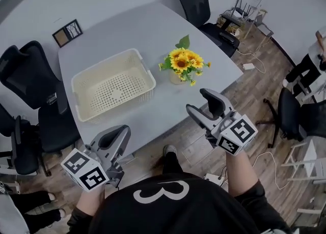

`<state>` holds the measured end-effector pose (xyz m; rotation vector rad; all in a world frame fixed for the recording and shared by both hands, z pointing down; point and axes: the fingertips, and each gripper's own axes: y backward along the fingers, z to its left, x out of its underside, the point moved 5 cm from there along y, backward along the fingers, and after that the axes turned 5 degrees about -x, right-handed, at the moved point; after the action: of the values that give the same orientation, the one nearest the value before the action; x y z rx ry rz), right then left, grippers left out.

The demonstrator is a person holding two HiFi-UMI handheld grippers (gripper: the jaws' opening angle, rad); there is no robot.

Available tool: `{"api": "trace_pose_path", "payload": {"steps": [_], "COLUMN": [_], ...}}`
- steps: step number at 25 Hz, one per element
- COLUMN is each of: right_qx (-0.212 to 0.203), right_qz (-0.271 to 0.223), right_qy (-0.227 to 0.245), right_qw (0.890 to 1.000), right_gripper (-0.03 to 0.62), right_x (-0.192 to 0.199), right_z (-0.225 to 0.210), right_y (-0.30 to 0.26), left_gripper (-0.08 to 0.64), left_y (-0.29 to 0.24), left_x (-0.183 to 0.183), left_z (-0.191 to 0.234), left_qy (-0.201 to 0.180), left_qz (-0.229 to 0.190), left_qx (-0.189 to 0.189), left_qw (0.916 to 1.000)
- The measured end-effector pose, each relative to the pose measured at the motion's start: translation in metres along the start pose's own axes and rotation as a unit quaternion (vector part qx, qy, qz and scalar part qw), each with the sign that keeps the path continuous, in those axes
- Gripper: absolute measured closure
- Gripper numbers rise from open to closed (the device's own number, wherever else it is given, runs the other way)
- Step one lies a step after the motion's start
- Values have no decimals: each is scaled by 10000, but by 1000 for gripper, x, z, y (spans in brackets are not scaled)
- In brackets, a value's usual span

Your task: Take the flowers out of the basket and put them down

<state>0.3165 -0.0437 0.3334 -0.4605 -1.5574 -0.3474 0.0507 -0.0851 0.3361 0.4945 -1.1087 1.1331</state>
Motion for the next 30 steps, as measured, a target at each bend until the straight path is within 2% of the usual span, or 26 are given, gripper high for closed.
{"api": "trace_pose_path", "payload": {"steps": [2, 5, 6, 9, 12, 15, 22, 30], "right_qx": [-251, -582, -711, -1178, -1585, -1812, -2035, -1907], "right_qz": [-93, -249, -297, -355, -216, -44, 374, 114], "right_qy": [-60, -168, -211, -297, -445, -626, -755, -1018], "right_qw": [9996, 9979, 9968, 9920, 9861, 9814, 9754, 9763], "right_gripper": [354, 513, 547, 583, 584, 584, 584, 586], "right_x": [-8, -17, -19, -24, -23, -18, 7, -1], "right_z": [37, 87, 103, 145, 177, 199, 236, 241], "right_y": [6, 16, 19, 27, 34, 38, 37, 44], "left_gripper": [548, 548, 548, 548, 548, 548, 548, 548], "left_y": [18, 45, 54, 74, 89, 98, 117, 128], "left_x": [4, 10, 12, 20, 27, 34, 57, 57], "left_z": [-13, -31, -36, -48, -62, -72, -77, -87], "left_qy": [-71, -143, -148, -119, -162, -256, -223, -466], "left_qz": [-47, -143, -168, -184, -176, -191, -112, -82], "left_qx": [63, 120, 131, 184, 272, 336, 327, 347], "left_qw": [9999, 9997, 9997, 9996, 9993, 9989, 9992, 9983]}}
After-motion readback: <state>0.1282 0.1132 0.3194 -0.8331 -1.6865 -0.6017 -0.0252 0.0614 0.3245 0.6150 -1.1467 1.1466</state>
